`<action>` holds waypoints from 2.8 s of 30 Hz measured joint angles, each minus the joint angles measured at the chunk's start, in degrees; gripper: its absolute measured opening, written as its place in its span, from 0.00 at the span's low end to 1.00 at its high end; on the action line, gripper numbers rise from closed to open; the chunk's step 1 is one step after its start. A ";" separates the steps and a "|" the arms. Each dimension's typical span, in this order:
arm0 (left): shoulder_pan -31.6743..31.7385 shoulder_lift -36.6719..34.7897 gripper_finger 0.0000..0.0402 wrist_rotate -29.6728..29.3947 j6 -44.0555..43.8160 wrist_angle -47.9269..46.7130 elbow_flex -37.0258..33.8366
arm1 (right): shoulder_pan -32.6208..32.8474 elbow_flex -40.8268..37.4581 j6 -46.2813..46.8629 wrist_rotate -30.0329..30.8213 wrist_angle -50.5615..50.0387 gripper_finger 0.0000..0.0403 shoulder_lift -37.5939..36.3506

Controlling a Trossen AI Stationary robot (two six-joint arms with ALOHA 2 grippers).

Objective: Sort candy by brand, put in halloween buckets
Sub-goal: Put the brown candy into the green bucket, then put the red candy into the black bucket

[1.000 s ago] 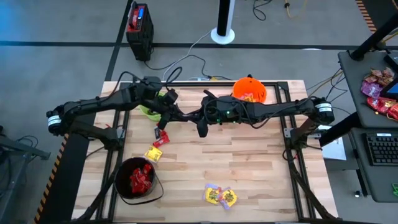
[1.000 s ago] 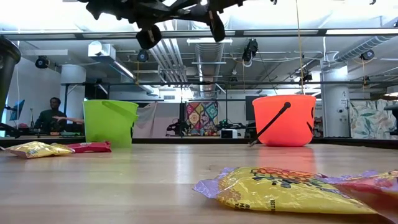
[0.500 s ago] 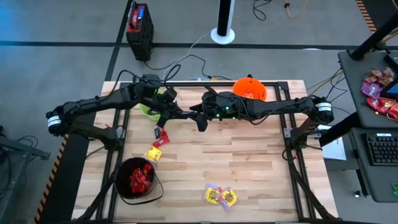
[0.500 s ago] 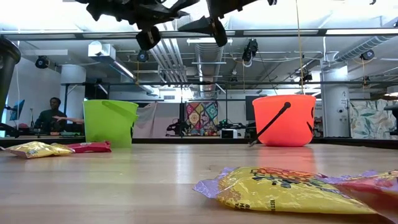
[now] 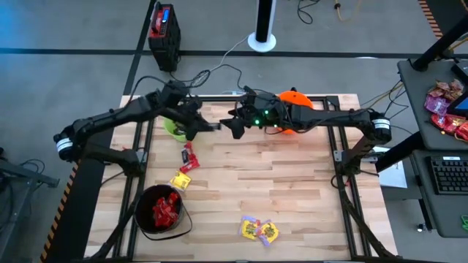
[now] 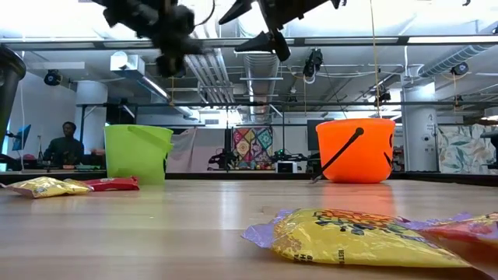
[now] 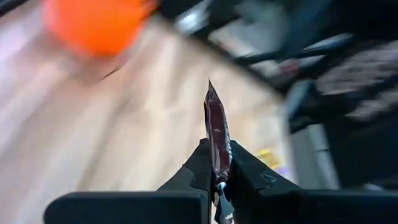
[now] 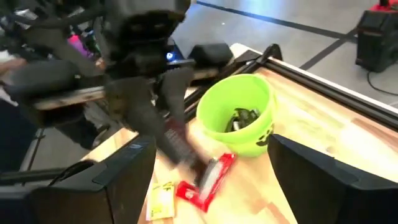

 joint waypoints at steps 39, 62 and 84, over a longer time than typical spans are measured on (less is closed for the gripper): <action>14.29 4.61 0.45 -14.67 13.58 -47.33 14.10 | 3.12 0.00 -14.69 -14.07 -21.70 0.65 4.12; -10.96 -17.77 0.44 -35.14 -20.48 -42.69 14.10 | 6.99 23.76 -38.27 -13.57 1.92 0.71 40.33; -10.97 -16.98 0.44 -35.26 -14.15 -42.48 14.10 | 6.45 52.61 -37.16 -12.19 -23.68 0.45 60.63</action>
